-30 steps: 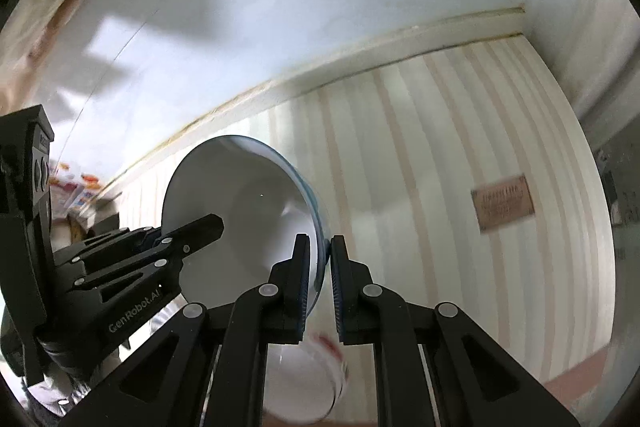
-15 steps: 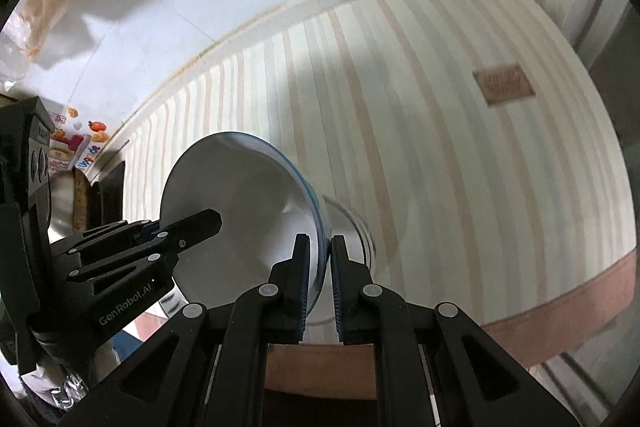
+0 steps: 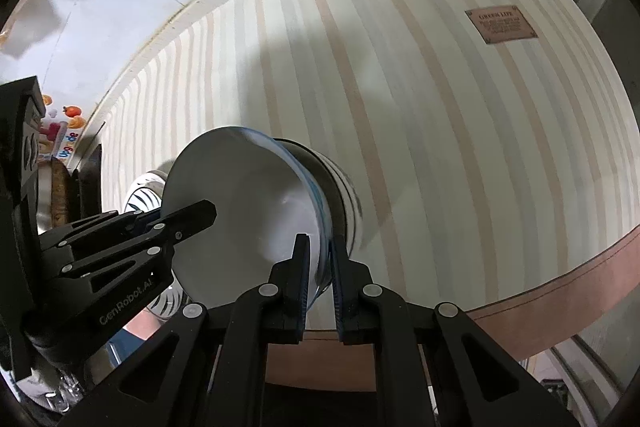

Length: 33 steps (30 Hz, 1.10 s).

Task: Organize plates and bowls

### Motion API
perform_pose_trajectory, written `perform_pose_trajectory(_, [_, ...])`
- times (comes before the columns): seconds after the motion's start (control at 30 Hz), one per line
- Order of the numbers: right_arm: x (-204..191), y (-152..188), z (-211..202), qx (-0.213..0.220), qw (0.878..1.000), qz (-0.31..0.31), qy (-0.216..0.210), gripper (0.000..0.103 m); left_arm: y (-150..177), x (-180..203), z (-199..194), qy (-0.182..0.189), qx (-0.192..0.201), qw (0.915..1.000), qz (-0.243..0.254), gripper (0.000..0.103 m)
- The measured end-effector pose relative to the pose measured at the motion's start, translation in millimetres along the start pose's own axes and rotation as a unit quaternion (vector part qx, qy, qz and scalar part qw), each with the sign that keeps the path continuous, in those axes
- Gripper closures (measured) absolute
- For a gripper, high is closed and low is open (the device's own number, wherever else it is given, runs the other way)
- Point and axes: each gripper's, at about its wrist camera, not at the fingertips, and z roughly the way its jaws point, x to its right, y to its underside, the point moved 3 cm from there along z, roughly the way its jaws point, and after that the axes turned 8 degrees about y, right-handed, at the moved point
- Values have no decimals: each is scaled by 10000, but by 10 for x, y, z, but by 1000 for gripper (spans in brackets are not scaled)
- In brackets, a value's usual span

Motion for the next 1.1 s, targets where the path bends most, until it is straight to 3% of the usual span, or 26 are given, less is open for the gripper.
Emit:
perform_pose_trajectory(0.73, [35, -36, -15, -110, 9998, 150, -37, 88, 31, -7, -141, -64, 119, 9998, -127, 92])
perform_pose_trajectory(1.0, [49, 61, -256, 76, 9999, 118, 48, 88, 143, 44, -424, 28, 337, 9992, -201, 91])
perform_pose_trajectory(1.1, [15, 149, -421, 208, 9997, 61, 57, 81, 220, 93, -612, 8, 496, 9986, -178, 88])
